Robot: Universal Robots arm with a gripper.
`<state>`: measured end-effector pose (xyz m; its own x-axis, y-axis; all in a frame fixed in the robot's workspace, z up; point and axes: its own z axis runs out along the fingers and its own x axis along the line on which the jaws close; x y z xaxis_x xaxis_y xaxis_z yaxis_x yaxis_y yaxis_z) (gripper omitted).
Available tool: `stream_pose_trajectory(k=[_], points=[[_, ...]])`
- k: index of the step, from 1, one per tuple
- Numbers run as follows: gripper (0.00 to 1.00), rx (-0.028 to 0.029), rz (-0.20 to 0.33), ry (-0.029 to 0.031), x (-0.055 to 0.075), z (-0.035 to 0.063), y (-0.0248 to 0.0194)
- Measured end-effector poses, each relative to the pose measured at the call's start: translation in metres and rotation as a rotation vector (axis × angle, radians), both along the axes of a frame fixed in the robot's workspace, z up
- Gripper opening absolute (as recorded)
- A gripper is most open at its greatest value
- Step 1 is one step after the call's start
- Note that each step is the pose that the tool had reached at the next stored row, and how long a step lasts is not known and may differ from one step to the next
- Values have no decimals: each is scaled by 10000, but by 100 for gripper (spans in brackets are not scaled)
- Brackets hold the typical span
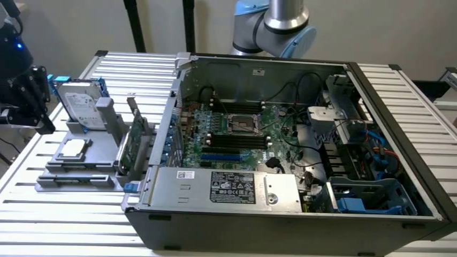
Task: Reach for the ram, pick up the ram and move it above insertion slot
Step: 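Pick up the ram and move it above insertion slot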
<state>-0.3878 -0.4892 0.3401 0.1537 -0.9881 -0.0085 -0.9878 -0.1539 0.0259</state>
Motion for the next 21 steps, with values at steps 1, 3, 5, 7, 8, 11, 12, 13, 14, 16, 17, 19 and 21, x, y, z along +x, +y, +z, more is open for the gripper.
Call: stream_pose_trajectory(k=[1, 3, 5, 7, 8, 11, 12, 13, 14, 16, 17, 19, 21], points=[[12, 0, 1, 0, 0, 0, 0], [18, 0, 2, 0, 0, 0, 0], [24, -1, -11, 1, 0, -2, 0], [31, 0, -51, -15, 0, -23, -1], [31, 0, -96, -28, -2, -41, -1], [31, 1, -237, -51, -13, -96, 0], [31, 0, -265, -53, -18, -114, 0], [31, 0, -281, -56, -22, -132, -1], [31, -1, -293, -57, -28, -150, -1], [31, 0, -314, -61, -39, -187, -2], [31, 0, -323, -62, -45, -205, -3], [31, 1, -332, -64, -54, -242, -3], [31, 1, -341, -66, -60, -278, -5]])
